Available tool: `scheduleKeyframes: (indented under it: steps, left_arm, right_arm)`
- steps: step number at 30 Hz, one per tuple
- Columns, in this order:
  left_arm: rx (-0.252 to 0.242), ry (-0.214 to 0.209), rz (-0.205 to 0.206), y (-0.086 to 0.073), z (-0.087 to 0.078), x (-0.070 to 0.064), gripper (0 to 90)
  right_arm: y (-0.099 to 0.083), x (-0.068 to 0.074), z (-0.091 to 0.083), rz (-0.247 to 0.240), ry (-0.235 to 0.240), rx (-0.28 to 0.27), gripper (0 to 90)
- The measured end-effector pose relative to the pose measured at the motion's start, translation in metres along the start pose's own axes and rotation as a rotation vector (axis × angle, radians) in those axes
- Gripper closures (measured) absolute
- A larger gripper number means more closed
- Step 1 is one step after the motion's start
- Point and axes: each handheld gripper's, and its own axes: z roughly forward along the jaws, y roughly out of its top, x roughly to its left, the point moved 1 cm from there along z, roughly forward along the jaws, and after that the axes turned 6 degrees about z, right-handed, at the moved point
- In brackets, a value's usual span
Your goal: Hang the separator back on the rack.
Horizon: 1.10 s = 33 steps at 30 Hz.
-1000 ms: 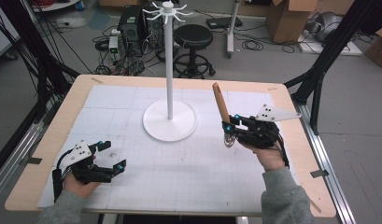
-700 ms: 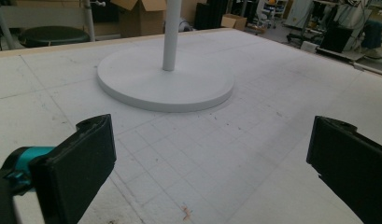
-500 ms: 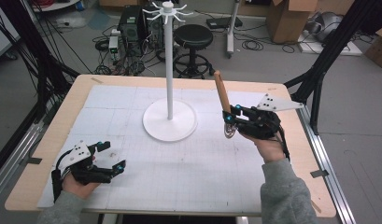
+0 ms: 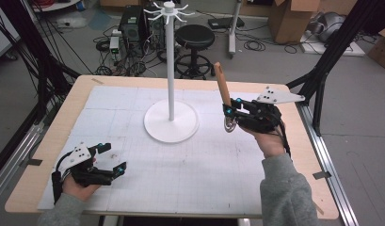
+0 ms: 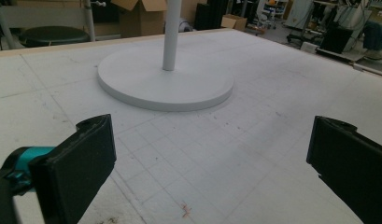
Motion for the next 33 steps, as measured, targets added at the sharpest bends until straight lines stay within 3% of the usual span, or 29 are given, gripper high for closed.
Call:
scheduleKeyframes:
  steps: [18, 33]
  left_arm:
    - [-0.006, 0.004, -0.008, -0.001, -0.005, 0.0, 1.8]
    - [-0.008, 0.013, -0.014, -0.003, -0.011, 0.002, 1.8]
  right_arm:
    - [0.029, 0.004, 0.013, -0.018, -0.007, -0.012, 69.7]
    - [0.039, -0.001, 0.024, -0.024, 0.025, -0.022, 69.7]
